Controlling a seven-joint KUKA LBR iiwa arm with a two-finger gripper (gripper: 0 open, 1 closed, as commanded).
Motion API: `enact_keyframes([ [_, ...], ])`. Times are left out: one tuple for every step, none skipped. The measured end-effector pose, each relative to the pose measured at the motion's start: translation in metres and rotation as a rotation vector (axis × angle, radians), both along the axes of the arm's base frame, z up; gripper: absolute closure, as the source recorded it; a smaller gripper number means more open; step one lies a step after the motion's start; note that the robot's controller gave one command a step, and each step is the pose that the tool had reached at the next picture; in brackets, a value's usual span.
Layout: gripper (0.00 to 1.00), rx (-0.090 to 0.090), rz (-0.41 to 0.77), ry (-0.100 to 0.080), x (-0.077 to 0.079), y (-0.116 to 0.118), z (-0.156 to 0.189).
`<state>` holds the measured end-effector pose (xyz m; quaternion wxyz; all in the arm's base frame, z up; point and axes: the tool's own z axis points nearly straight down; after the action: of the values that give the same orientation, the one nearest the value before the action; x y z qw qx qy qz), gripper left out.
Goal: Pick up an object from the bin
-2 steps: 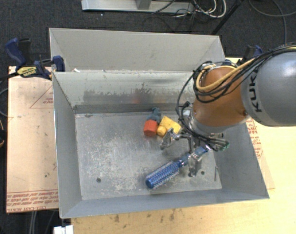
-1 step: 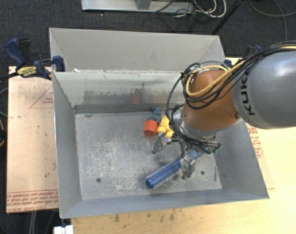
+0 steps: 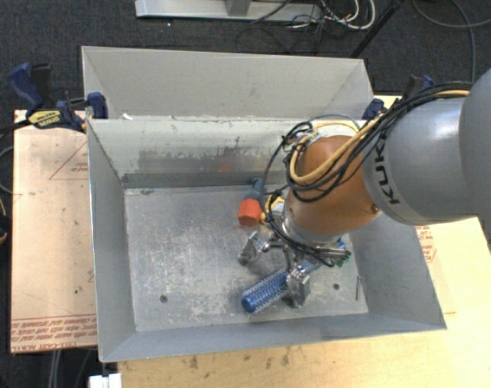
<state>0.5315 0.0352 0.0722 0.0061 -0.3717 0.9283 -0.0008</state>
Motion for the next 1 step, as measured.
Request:
enact_keyframes([
  [0.0,-0.002,-0.001,0.006,0.0023,0.0,0.0023],
])
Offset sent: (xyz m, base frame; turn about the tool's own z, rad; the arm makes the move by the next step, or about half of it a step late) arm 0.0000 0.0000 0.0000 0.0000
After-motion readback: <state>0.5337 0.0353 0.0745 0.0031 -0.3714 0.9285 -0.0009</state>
